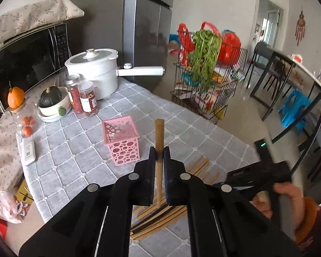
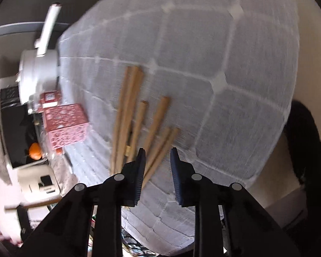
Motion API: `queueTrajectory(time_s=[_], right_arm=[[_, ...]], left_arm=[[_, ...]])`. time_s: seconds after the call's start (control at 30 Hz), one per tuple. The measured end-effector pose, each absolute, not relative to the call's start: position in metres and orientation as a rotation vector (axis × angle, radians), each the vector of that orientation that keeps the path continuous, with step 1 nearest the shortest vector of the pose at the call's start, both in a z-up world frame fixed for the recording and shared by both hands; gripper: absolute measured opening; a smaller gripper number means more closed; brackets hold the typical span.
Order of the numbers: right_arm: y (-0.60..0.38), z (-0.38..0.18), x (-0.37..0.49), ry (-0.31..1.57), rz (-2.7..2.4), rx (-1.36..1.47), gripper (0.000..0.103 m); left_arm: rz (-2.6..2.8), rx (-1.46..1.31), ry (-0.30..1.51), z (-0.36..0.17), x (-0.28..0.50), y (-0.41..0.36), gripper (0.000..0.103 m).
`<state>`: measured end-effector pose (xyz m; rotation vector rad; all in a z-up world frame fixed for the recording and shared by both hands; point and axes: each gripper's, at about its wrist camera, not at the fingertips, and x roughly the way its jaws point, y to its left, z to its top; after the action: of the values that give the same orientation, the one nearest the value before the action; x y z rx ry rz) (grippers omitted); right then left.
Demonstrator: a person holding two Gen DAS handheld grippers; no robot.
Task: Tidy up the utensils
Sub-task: 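Carry the chopstick into the pink basket with the left gripper while the right gripper grasps a chopstick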
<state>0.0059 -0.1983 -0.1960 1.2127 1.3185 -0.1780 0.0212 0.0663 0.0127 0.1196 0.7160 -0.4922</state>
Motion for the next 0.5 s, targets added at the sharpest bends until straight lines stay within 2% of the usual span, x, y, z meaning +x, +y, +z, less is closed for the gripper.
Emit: queueTrajectory(time_s=[0.13,0.23,0.3,0.5], right_arm=[[-0.185,-0.199,0.015,1.325,-0.252,1.163,0.019],[-0.183,-0.199,0.021,1.328,-0.279,1.139,0.012],[-0.184,-0.198,0.02,1.319,-0.277,1.143,0.011],[-0.187,-0.157,0.01,1.206,-0.205,1.112,0.008]], left_arm=[[-0.513,0.103,0.686,0.023,0.011,0.077,0.006],[-0.519,0.088,0.662,0.029,0.005,0.084,0.006],[-0.516,0.071,0.645,0.034,0.001,0.09,0.006],[-0.499,0.018,0.596,0.049,-0.009,0.104,0.006]])
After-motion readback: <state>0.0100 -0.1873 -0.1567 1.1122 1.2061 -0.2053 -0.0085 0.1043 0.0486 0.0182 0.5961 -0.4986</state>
